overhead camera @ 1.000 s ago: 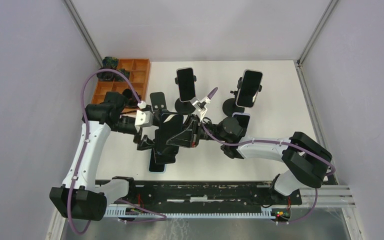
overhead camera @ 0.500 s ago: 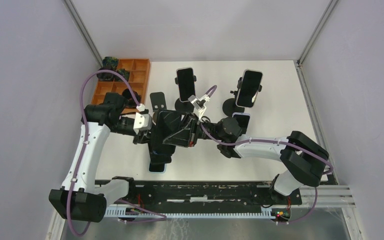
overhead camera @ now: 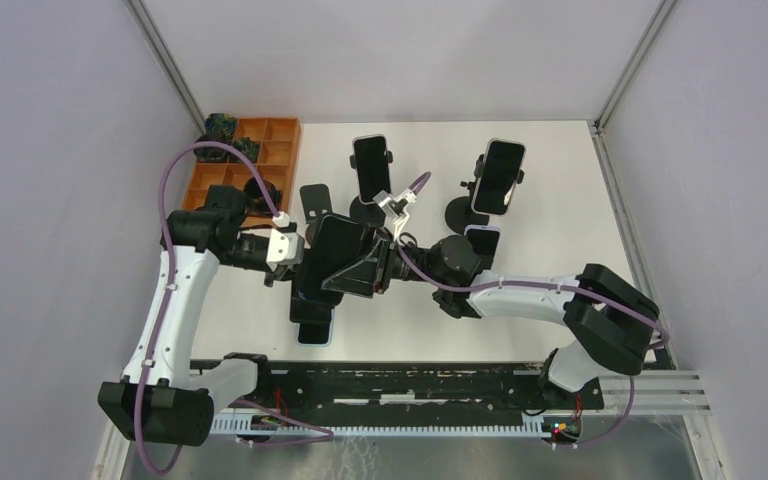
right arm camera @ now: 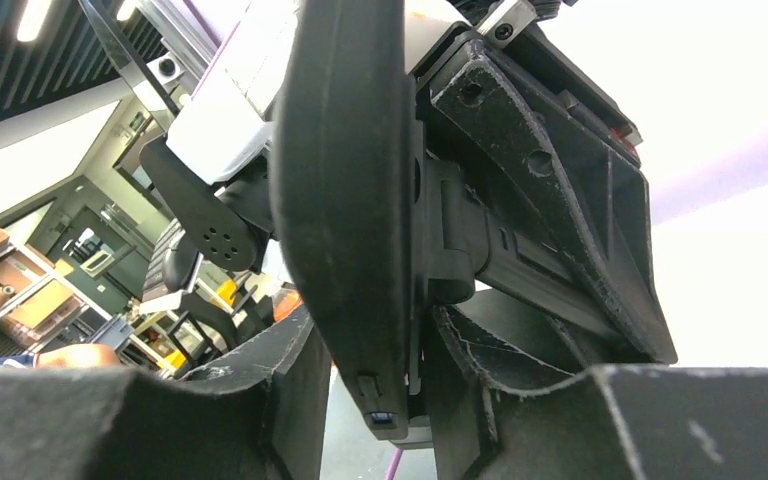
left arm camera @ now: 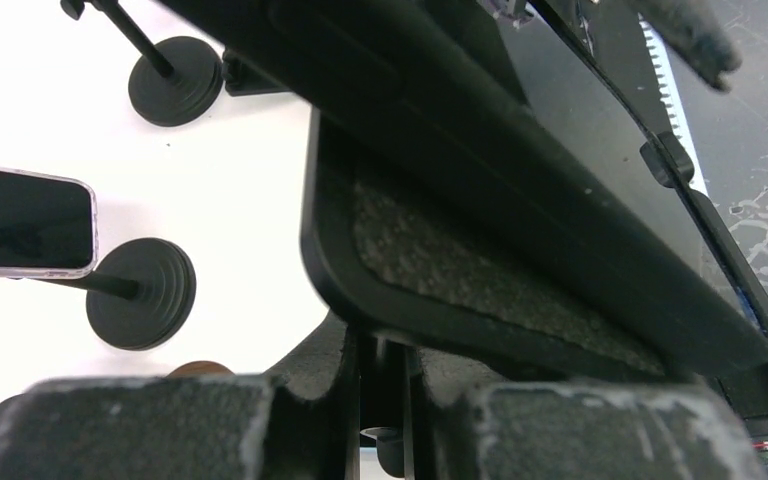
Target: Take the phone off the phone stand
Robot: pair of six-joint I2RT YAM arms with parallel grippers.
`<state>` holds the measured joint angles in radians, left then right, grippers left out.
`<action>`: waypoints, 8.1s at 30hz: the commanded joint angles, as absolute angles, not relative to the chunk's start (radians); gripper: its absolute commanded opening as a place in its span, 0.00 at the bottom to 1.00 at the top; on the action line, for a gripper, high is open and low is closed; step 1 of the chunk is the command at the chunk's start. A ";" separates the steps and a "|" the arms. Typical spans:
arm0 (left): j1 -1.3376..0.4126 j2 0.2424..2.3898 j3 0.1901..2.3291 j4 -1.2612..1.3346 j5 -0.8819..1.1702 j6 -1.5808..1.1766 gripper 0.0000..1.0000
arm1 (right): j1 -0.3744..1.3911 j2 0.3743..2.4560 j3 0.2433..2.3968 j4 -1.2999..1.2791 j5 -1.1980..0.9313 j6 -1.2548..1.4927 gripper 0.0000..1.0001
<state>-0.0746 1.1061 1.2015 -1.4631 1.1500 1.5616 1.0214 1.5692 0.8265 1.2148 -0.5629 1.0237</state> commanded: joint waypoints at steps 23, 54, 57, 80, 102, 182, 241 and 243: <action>-0.085 1.109 1.234 -1.465 1.120 1.615 0.02 | 0.967 1.305 0.788 0.921 -0.349 0.840 0.24; -0.084 1.151 1.323 -1.343 1.095 1.478 0.02 | 0.927 1.411 0.674 0.408 -0.519 0.724 0.00; -0.084 1.138 1.313 -1.345 1.085 1.477 0.02 | 0.942 1.538 0.740 0.399 -0.544 0.719 0.00; -0.084 1.126 1.296 -1.348 1.101 1.494 0.02 | 0.930 1.799 0.896 0.240 -0.336 0.669 0.98; -0.084 1.138 1.295 -1.369 1.117 1.522 0.02 | 0.928 1.324 0.938 0.152 -0.285 0.504 0.98; -0.092 1.120 1.185 -1.268 1.001 1.439 1.00 | 0.622 1.728 0.998 0.203 -0.407 0.091 0.00; -0.092 1.166 1.304 -1.201 0.939 1.069 1.00 | 0.210 1.099 0.420 0.284 -0.282 0.267 0.98; -0.092 1.159 1.304 -1.191 0.933 1.054 1.00 | 0.204 1.132 0.425 0.317 -0.290 0.273 0.98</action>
<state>-0.0875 1.1751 1.2671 -1.2366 0.9482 1.1511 0.2180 1.0870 0.4034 0.1635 -0.2710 0.2935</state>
